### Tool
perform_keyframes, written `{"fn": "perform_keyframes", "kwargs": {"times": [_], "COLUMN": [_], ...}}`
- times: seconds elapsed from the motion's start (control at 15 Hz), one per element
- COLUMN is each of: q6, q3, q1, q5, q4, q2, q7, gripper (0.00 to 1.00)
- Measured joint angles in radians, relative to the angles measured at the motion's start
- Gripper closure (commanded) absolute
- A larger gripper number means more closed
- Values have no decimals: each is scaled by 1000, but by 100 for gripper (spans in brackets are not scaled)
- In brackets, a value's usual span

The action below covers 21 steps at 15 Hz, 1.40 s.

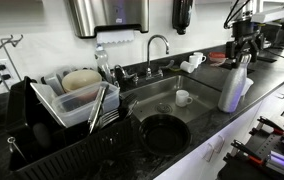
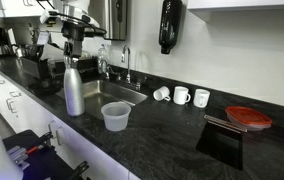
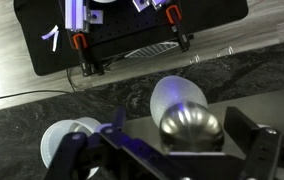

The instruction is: Put the silver flask in the sink

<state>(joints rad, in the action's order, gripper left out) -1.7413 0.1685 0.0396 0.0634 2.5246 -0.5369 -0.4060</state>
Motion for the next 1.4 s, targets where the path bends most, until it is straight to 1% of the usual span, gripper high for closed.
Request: {"fn": "perform_keyframes", "kwargs": {"times": [0.07, 0.13, 0.47, 0.53, 0.67, 1.4], "q6": [-3, -7, -22, -26, -34, -38], "q3": [0, -1, -4, -4, -5, -5], "q1": [0, 0, 0, 0, 0, 1], "q5": [0, 0, 2, 3, 12, 19], "q4": [0, 0, 3, 2, -3, -6], "q2": [0, 0, 9, 10, 9, 9], "q7": [0, 0, 0, 0, 0, 1], "gripper": [28, 31, 67, 72, 77, 77]}}
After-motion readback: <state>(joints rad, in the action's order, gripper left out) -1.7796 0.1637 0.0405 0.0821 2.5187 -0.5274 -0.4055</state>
